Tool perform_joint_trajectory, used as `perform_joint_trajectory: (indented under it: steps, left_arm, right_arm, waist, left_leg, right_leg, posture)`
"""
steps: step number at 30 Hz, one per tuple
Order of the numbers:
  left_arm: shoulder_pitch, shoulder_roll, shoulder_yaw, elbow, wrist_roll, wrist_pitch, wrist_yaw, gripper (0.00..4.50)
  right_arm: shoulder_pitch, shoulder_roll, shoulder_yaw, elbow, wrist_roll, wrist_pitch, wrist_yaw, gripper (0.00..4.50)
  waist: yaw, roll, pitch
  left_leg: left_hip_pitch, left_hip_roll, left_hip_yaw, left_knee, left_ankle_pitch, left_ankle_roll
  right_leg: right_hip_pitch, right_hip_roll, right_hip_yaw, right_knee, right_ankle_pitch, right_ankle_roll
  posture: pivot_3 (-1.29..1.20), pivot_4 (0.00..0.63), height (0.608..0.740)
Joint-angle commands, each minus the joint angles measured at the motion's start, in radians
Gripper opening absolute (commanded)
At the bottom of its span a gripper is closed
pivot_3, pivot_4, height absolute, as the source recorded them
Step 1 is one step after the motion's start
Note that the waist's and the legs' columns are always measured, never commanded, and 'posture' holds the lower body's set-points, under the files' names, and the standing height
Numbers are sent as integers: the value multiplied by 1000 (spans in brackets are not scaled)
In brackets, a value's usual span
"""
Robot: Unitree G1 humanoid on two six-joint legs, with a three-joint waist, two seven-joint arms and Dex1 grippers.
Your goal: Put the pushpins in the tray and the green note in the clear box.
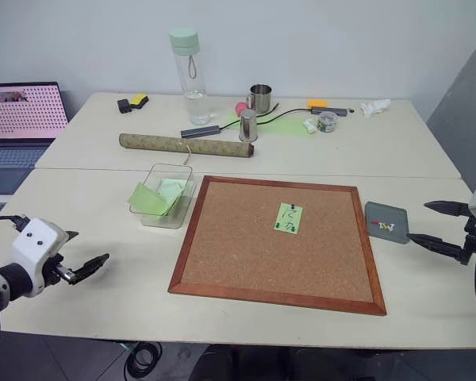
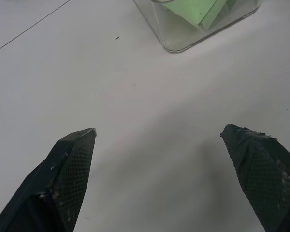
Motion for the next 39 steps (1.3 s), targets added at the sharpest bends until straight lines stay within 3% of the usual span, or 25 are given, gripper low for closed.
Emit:
perform_joint_trajectory:
  steps: [1,33,39]
  left_arm:
    - [4,25,40,-10,-13,-10,-32,4437]
    - [-63,-2,15,-41,-34,66,-13,4437]
    - [-124,4,-127,-262,-112,147,-89,3454]
  right_arm:
    - [-5,-18,-24,-4,-2,-16,8,4500]
    - [43,4,-30,-89,15,26,-5,4500]
    - [37,20,-15,-201,51,81,-14,4500]
  waist:
    - [0,0,0]
    - [0,0,0]
    - [6,0,0]
  left_leg:
    - [0,0,0,0,0,0]
    - [0,0,0,0,0,0]
    - [0,0,0,1,0,0]
  right_leg:
    - [0,0,0,0,0,0]
    - [0,0,0,0,0,0]
    - [0,0,0,0,0,0]
  posture:
    - [0,150,740]
    - [0,150,740]
    - [0,150,740]
